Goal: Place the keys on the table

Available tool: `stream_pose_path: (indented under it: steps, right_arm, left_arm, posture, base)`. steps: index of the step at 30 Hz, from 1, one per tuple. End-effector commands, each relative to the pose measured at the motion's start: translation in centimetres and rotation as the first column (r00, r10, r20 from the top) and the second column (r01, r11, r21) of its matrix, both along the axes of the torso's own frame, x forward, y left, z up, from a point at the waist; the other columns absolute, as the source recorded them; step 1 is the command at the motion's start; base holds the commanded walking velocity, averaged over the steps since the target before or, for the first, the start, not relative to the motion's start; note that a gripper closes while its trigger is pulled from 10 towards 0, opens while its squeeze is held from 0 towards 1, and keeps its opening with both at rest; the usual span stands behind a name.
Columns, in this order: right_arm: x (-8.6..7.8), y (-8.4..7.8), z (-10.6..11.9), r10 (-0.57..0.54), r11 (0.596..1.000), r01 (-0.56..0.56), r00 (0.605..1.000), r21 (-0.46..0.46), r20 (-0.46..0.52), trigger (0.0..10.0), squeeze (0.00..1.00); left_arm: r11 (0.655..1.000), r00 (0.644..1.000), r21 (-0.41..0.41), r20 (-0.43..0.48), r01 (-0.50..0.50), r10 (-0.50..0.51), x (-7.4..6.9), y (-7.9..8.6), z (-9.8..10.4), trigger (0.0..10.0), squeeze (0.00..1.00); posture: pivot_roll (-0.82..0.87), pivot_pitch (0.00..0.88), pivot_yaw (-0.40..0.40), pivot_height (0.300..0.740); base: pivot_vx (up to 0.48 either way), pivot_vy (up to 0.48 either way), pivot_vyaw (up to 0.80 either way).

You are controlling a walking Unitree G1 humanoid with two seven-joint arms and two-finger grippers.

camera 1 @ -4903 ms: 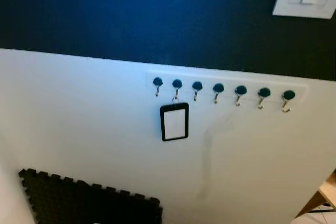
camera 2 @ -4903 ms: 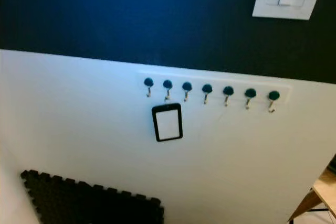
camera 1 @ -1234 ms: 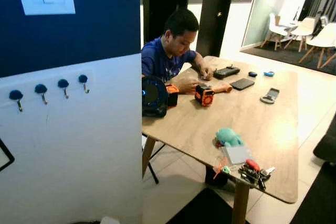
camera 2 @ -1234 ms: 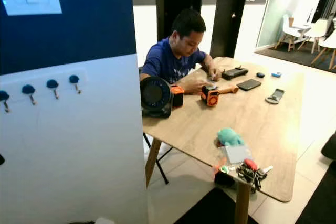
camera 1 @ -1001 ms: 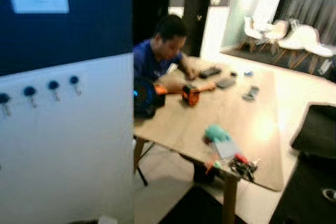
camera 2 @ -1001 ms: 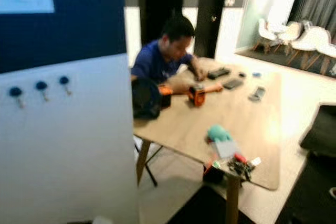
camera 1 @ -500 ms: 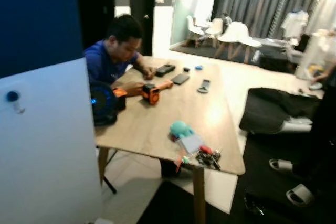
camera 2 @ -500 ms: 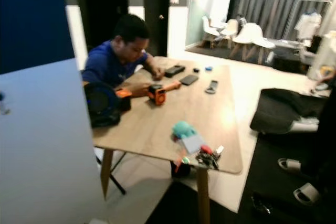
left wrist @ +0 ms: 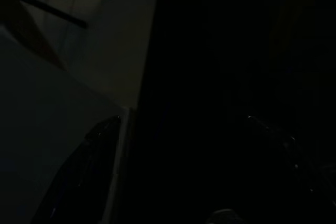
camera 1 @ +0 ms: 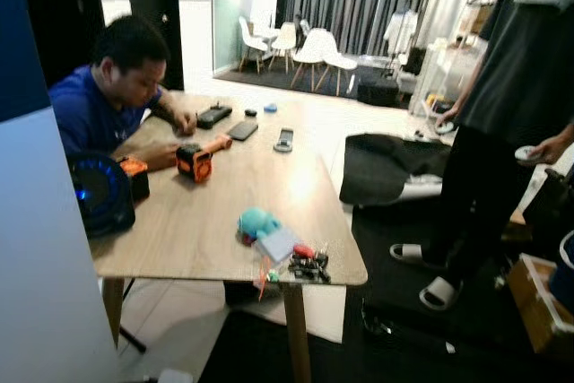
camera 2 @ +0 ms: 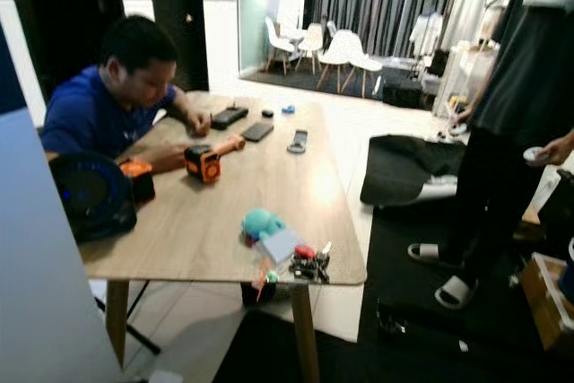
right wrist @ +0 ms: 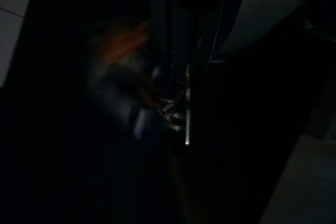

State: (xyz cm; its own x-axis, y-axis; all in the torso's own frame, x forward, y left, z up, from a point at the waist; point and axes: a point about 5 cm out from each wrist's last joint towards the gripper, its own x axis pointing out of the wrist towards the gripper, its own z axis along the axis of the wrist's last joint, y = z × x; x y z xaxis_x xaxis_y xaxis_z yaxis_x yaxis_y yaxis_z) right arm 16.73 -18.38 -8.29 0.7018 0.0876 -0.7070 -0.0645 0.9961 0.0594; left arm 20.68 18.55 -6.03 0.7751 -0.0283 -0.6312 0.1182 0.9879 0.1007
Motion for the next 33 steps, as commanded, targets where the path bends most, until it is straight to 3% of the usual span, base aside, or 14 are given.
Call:
stream_pose_path:
  steps: [1, 6, 10, 14, 17, 22, 25, 26, 27, 28, 30, 31, 33]
  right_arm:
    - [-0.1, 0.0, -0.1, 0.005, 1.0, -0.005, 1.0, 0.001, -0.011, 10.0, 0.0]
    - [-0.3, 0.7, -0.2, 0.084, 0.996, -0.084, 0.996, -0.016, -0.026, 10.0, 0.0]
    - [-0.2, 0.9, -0.2, 0.126, 0.991, -0.127, 0.992, -0.034, -0.024, 10.0, 0.0]
    - [-0.1, 0.6, -0.2, 0.034, 0.999, -0.034, 0.999, 0.007, -0.016, 10.0, 0.0]
    - [-0.2, 0.4, -0.2, 0.038, 0.999, -0.038, 0.999, -0.02, -0.019, 10.0, 0.0]
    - [-0.5, 0.0, -0.3, 0.004, 1.0, -0.004, 1.0, -0.029, -0.024, 10.0, 0.0]
    - [-1.0, -2.3, -0.2, -0.221, 0.974, 0.221, 0.975, -0.042, -0.008, 10.0, 0.0]
    - [-1.0, -2.3, -0.2, -0.221, 0.974, 0.221, 0.975, -0.042, -0.008, 10.0, 0.0]
    - [-1.5, -4.9, 0.3, -0.364, 0.924, 0.366, 0.931, -0.106, 0.038, 10.0, 0.0]
    - [-1.5, -4.9, 0.3, -0.364, 0.924, 0.366, 0.931, -0.106, 0.038, 10.0, 0.0]
    - [-2.1, -7.6, 0.9, -0.482, 0.856, 0.49, 0.872, -0.167, 0.089, 10.0, 0.0]
    - [-2.1, -7.6, 0.9, -0.482, 0.856, 0.49, 0.872, -0.167, 0.089, 10.0, 0.0]
    - [-2.8, -11.0, 2.0, -0.569, 0.775, 0.591, 0.807, -0.223, 0.16, 10.0, 0.0]
  left_arm:
    - [1.0, 1.0, -0.002, -0.006, -0.013, 0.013, -0.4, 0.2, -0.2, 10.0, 0.0]
    - [0.999, 0.999, -0.005, 0.004, -0.039, 0.039, -0.5, 0.3, -0.2, 10.0, 0.0]
    - [0.999, 0.999, -0.006, 0.006, -0.038, 0.038, -0.6, 0.3, -0.2, 10.0, 0.0]
    - [0.999, 0.999, -0.047, 0.025, -0.028, 0.029, -0.5, 0.0, 0.0, 10.0, 0.0]
    - [0.995, 0.998, -0.094, 0.057, 0.032, -0.026, -0.3, -0.7, 0.3, 10.0, 0.0]
    - [0.993, 0.997, -0.107, 0.057, 0.055, -0.049, -0.3, -1.0, 0.3, 10.0, 0.0]
    - [0.992, 0.995, -0.107, 0.075, 0.072, -0.064, -0.3, -1.1, 0.4, 10.0, 0.0]
    - [0.992, 0.995, -0.107, 0.075, 0.072, -0.064, -0.3, -1.1, 0.4, 10.0, 0.0]
    - [0.989, 0.992, -0.116, 0.09, 0.094, -0.084, -0.2, -1.3, 0.6, 10.0, 0.0]
    - [0.989, 0.992, -0.116, 0.09, 0.094, -0.084, -0.2, -1.3, 0.6, 10.0, 0.0]
    - [0.987, 0.99, -0.118, 0.097, 0.112, -0.101, -0.2, -1.4, 0.7, 10.0, 0.0]
    - [0.987, 0.99, -0.118, 0.097, 0.112, -0.101, -0.2, -1.4, 0.7, 10.0, 0.0]
    - [0.985, 0.988, -0.122, 0.109, 0.124, -0.111, -0.2, -1.3, 0.8, 10.0, 0.0]
  posture:
    - [0.06, 0.023, -0.011, 0.74]
    - [0.06, 0.024, -0.023, 0.74]
    - [0.06, 0.023, -0.022, 0.74]
    - [0.05, 0.026, -0.016, 0.74]
    - [0.05, 0.026, -0.016, 0.74]
    - [0.05, 0.026, -0.016, 0.74]
    - [0.05, 0.026, -0.003, 0.74]
    - [0.05, 0.026, -0.003, 0.74]
    - [0.04, 0.027, 0.005, 0.74]
    - [0.04, 0.027, 0.005, 0.74]
    - [0.04, 0.025, 0.006, 0.74]
    - [0.04, 0.025, 0.006, 0.74]
    - [0.04, 0.027, 0.007, 0.74]
  base:
    - [0.0, 0.0, 0.0]
    - [0.0, 0.0, 0.0]
    - [0.0, 0.0, 0.8]
    - [0.0, 0.0, 0.2]
    - [0.0, 0.0, 0.0]
    - [0.0, 0.0, 0.0]
    - [0.0, 0.0, 0.0]
    - [0.0, 0.0, 0.0]
    - [0.0, 0.0, 0.0]
    - [0.0, 0.0, 0.0]
    - [0.0, 0.0, 0.0]
    - [0.0, 0.0, 0.0]
    - [0.0, 0.0, 0.0]
